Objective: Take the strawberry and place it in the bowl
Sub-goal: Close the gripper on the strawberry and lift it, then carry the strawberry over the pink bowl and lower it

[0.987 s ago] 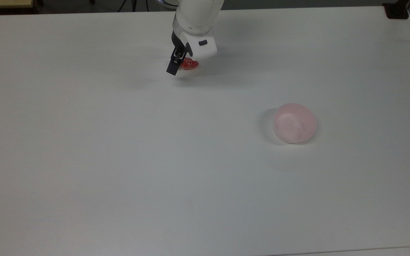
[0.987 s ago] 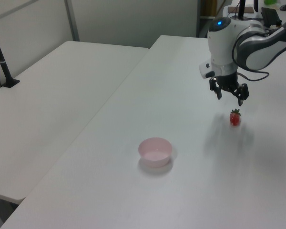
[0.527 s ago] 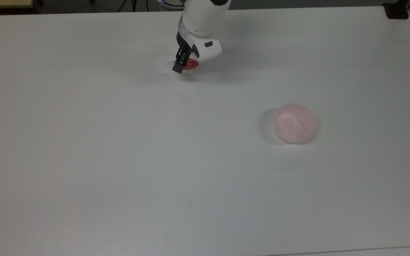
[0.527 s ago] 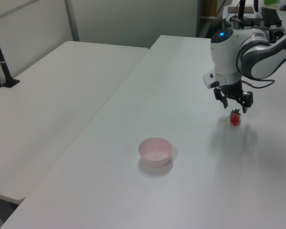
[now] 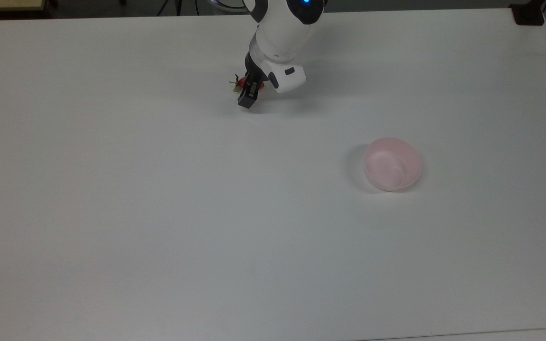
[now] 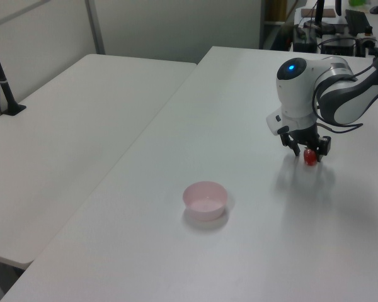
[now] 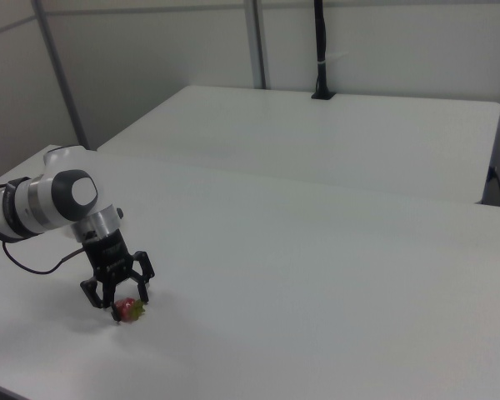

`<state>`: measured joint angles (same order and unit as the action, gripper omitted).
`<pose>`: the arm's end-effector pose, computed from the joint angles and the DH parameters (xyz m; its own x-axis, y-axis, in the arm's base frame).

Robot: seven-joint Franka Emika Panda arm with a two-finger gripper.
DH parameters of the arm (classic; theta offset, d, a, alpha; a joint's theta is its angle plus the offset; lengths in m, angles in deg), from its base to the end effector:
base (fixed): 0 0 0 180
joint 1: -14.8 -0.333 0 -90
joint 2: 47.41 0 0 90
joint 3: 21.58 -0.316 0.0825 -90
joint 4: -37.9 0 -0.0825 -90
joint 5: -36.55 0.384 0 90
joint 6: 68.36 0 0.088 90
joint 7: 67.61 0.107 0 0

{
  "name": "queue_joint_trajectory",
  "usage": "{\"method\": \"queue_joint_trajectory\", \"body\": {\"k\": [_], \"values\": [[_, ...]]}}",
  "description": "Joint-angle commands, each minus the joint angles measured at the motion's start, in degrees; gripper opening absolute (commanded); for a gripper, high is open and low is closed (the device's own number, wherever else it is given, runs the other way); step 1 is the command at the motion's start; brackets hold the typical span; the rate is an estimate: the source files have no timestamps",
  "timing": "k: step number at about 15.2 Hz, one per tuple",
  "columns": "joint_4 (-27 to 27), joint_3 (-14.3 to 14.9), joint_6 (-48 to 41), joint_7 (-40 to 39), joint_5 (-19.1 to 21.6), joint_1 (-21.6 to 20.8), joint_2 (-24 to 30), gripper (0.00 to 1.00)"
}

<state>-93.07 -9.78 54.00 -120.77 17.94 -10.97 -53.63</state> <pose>0.4859 0.1063 0.2896 0.1624 0.9201 -0.3566 0.9761 -0.2027 -0.0784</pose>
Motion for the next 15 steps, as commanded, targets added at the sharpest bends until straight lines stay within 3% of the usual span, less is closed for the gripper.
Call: {"method": "queue_joint_trajectory", "body": {"k": [1,5,10,13,15], "values": [[-0.8,1.0,1.0,0.6,-0.9,-1.2,0.8,0.49],[-0.6,0.9,0.5,0.5,-0.8,-1.2,1.3,0.36],[0.0,0.9,-1.1,0.3,-0.8,-1.1,3.4,0.34],[3.7,1.0,-5.8,-0.8,0.4,-1.0,6.2,0.35],[9.9,1.2,-8.3,-0.8,4.8,-1.0,6.0,0.35]]}}
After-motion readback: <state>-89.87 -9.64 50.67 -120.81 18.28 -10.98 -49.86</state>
